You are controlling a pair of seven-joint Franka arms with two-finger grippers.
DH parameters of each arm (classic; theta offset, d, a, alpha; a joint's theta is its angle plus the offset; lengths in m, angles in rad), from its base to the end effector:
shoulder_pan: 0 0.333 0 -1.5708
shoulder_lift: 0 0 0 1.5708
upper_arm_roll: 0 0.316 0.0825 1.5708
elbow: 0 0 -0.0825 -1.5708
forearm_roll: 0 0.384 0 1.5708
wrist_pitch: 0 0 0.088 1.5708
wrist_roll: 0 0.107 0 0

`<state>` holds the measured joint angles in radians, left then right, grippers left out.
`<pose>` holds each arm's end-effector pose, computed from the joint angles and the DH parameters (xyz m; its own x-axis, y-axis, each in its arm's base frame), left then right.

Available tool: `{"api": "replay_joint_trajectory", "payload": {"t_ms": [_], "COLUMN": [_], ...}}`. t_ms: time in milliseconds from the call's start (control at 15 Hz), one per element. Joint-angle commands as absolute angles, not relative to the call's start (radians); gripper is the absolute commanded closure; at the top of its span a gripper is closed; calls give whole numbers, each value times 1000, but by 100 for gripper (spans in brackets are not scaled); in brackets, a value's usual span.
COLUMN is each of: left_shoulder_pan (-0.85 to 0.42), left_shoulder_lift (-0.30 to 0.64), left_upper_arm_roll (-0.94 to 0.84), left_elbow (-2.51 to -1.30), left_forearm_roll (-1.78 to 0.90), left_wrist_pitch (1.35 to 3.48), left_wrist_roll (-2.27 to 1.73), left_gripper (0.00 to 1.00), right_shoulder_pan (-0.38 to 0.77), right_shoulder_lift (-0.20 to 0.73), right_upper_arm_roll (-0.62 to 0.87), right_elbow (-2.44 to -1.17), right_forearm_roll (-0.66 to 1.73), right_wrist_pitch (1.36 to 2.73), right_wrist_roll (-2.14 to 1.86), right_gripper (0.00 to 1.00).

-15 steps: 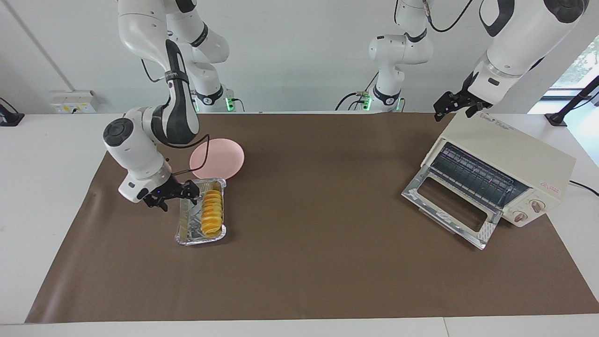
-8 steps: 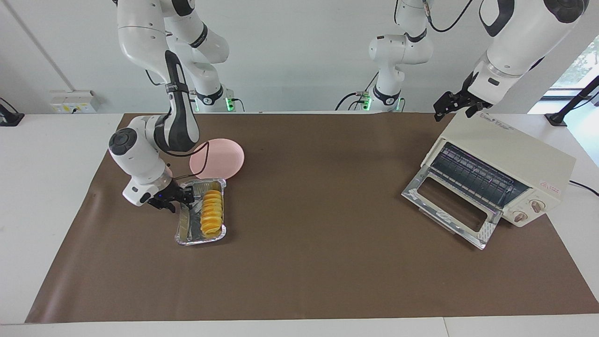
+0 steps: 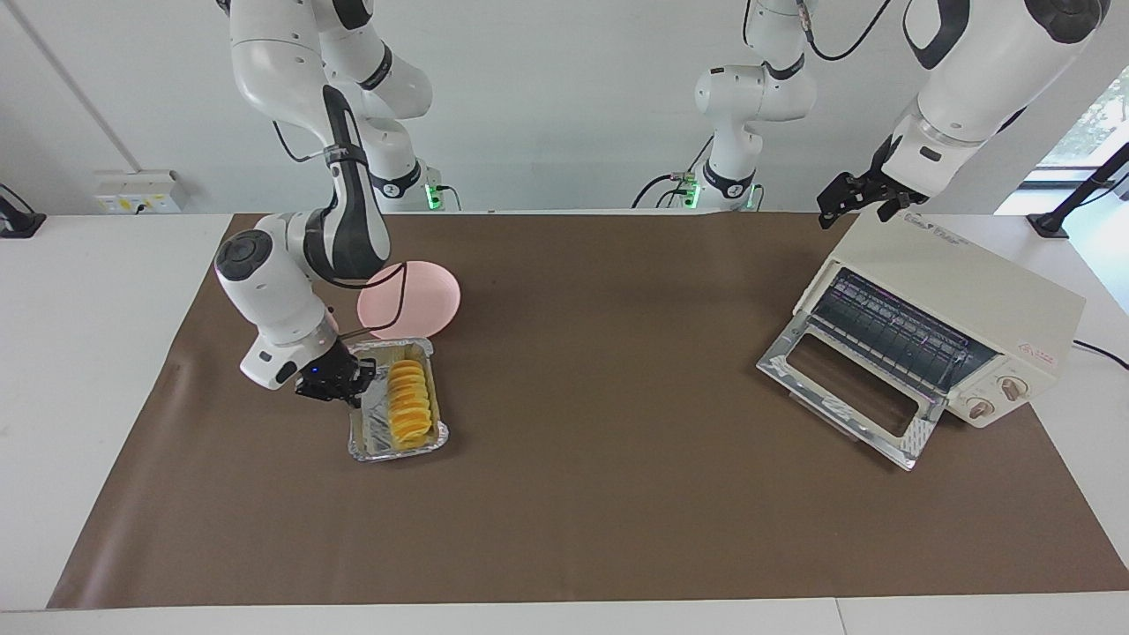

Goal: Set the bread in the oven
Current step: 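Grasp the foil tray edge with the right gripper and slide it toward the oven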

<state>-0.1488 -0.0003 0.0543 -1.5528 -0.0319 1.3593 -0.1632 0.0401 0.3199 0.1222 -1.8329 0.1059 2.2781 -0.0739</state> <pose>0.5279 -0.0540 0.6167 0.9788 0.0637 -0.1945 0.0650 -0.9979 0.0003 0.6365 0.1013 0.3713 0.9794 0.1541 0.1304 0.1696 -0.9785 -0.1172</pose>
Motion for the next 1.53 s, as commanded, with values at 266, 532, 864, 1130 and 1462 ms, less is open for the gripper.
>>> {"api": "replay_joint_trajectory", "payload": {"t_ms": [266,532,864,1130,1462], "left_shoulder_pan": [-144,-144,-144,-144,-146], "left_shoulder_lift": [-18,-18,-18,-18,-15], "left_upper_arm_roll": [57,57,57,57,57], "left_elbow": [-1563,-1563,-1563,-1563,-1562], "left_forearm_roll": [-48,-48,-48,-48,-48], "left_wrist_pitch": [1353,1353,1353,1353,1400], "left_wrist_roll": [-156,-156,-156,-156,-153], "left_gripper": [0,0,0,0,0], "right_shoulder_pan": [288,345,351,348,307], "right_shoulder_lift": [446,489,502,499,393], "right_upper_arm_roll": [123,123,123,121,114], "right_elbow": [-1685,-1681,-1735,-1740,-1729], "right_forearm_roll": [196,199,199,184,183], "right_wrist_pitch": [2286,2363,2431,2425,2276], "right_wrist_roll": [290,336,341,337,331], "right_gripper": [100,100,100,3,0]}}
